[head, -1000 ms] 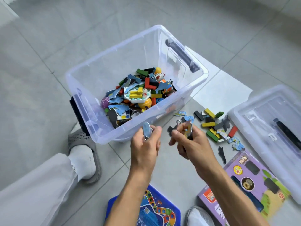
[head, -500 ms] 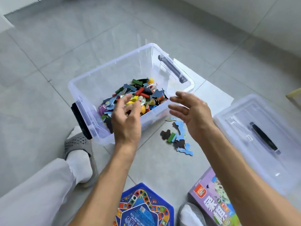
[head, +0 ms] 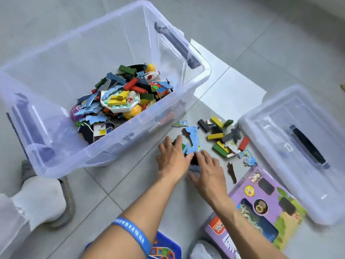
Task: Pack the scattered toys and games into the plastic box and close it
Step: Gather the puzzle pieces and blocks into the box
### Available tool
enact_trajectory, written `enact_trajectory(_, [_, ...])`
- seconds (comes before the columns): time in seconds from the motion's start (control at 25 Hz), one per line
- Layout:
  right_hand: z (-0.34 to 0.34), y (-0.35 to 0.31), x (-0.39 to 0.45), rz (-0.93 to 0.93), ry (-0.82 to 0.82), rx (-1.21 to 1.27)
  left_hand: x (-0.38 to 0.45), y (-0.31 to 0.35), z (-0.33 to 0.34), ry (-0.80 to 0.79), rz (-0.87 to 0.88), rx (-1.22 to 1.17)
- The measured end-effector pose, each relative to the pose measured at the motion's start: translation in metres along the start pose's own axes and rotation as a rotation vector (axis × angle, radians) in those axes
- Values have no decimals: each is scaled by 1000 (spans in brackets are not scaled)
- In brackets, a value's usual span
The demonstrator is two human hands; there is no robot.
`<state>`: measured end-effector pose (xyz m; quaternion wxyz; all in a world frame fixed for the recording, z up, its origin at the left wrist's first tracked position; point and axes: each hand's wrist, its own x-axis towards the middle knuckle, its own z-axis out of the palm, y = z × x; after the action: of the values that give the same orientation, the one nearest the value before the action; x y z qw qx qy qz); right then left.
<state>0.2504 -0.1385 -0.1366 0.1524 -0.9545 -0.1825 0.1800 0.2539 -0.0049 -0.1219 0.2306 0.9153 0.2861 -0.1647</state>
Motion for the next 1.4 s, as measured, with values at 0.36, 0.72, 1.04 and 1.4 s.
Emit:
enact_trajectory(0.36, [-6,10,22,54,-93,99,30,-20,4,-38,-146,-269])
enact_trajectory(0.72, [1,8,12,-54,-8,-79,-5,-23,17,31,1,-296])
enact_trajectory(1.04, [-2,-2,25,-27,-141,-14,-16,-23,-6,-207,-630,-1370])
enact_trajectory(1.4, [-26,25,-26,188,-78,344,-56,-30,-32,-656,-536,-1875])
